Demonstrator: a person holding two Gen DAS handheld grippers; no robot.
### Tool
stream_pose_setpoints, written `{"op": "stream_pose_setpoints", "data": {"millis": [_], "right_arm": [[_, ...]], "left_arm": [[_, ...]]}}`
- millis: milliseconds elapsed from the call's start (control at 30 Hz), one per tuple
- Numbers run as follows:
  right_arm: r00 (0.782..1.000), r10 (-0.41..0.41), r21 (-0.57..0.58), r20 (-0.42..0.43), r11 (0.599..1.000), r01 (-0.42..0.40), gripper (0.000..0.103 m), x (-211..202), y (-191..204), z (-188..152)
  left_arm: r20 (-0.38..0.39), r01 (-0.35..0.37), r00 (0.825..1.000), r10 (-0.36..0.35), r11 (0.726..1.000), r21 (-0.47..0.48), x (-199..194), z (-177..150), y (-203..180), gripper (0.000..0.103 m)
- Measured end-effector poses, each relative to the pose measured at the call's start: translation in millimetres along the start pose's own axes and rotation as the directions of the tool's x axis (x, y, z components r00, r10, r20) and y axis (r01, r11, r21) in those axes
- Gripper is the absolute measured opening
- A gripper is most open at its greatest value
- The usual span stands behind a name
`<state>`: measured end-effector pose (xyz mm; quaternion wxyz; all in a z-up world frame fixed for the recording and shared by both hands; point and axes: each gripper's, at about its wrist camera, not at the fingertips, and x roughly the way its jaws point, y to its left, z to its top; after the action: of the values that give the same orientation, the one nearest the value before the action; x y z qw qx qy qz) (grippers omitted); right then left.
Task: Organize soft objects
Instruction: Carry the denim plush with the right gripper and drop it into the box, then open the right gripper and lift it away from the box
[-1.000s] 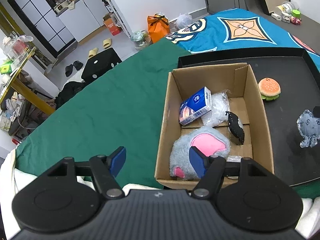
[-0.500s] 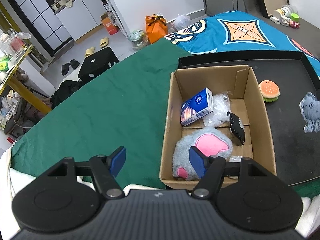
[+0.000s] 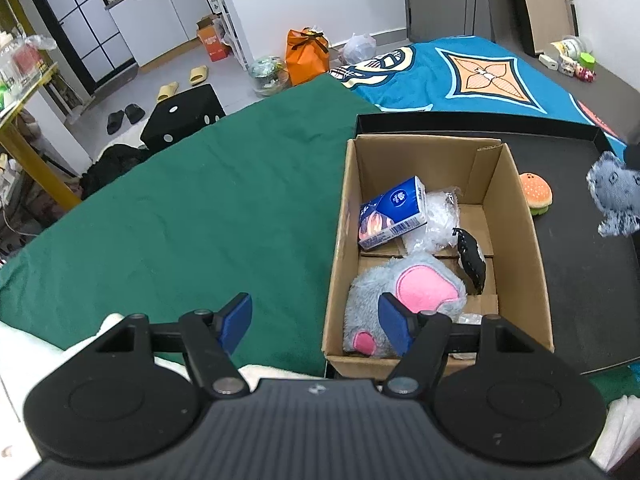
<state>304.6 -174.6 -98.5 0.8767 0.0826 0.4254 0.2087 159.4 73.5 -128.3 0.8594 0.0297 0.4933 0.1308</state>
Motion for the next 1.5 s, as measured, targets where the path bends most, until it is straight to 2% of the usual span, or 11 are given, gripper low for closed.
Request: {"op": "stream_pose_setpoints", "data": {"millis": [333,500,600,767,867,1033,1167,1267,1500], "right_arm": [[0.999,-0.034,-0.052,0.009,0.998,0.035,0.007,7.3,35.8,10.3],[0.999,-0.047,-0.085,0.002,0.995,0.047,0.007,14.8,52.1,11.9],[0.999,-0.054,-0.099,-0.006,0.994,0.053,0.007,20.7,61.0,11.7],[0.997,-0.070,-0.132,-0.027,0.989,0.066,0.007,33.6,79.2,10.0],[0.996,-0.086,-0.154,-0.032,0.985,0.080,0.007,41.9,90.2,9.9],[0.993,-0.115,-0.171,-0.028,0.979,0.109,0.008,54.2,100.9,12.2],[0.993,-0.117,-0.158,-0.028,0.981,0.112,0.014,59.8,105.1,13.2],[0.992,-0.124,-0.168,-0.024,0.979,0.118,0.025,58.6,106.0,12.9],[0.991,-0.132,-0.153,-0.032,0.980,0.126,0.032,46.7,90.7,15.9]], "left_arm": [[0.005,0.059,0.998,-0.059,0.998,-0.019,14.1,-9.3,12.1,0.068],[0.000,0.087,0.996,-0.087,0.996,-0.035,22.7,-14.9,15.6,0.064],[0.001,0.092,0.996,-0.092,0.995,-0.042,26.3,-15.6,17.1,0.057],[-0.017,0.125,0.992,-0.127,0.989,-0.075,35.9,-18.4,23.5,0.038],[-0.021,0.134,0.990,-0.137,0.985,-0.108,40.4,-19.9,29.0,0.031],[-0.006,0.153,0.988,-0.154,0.985,-0.079,41.3,-24.0,25.8,0.023],[-0.006,0.183,0.983,-0.185,0.979,-0.090,44.2,-24.8,28.8,0.017],[-0.003,0.197,0.980,-0.198,0.977,-0.084,45.0,-25.4,28.8,0.013],[0.002,0.218,0.976,-0.219,0.971,-0.094,45.4,-26.4,32.0,0.012]]}}
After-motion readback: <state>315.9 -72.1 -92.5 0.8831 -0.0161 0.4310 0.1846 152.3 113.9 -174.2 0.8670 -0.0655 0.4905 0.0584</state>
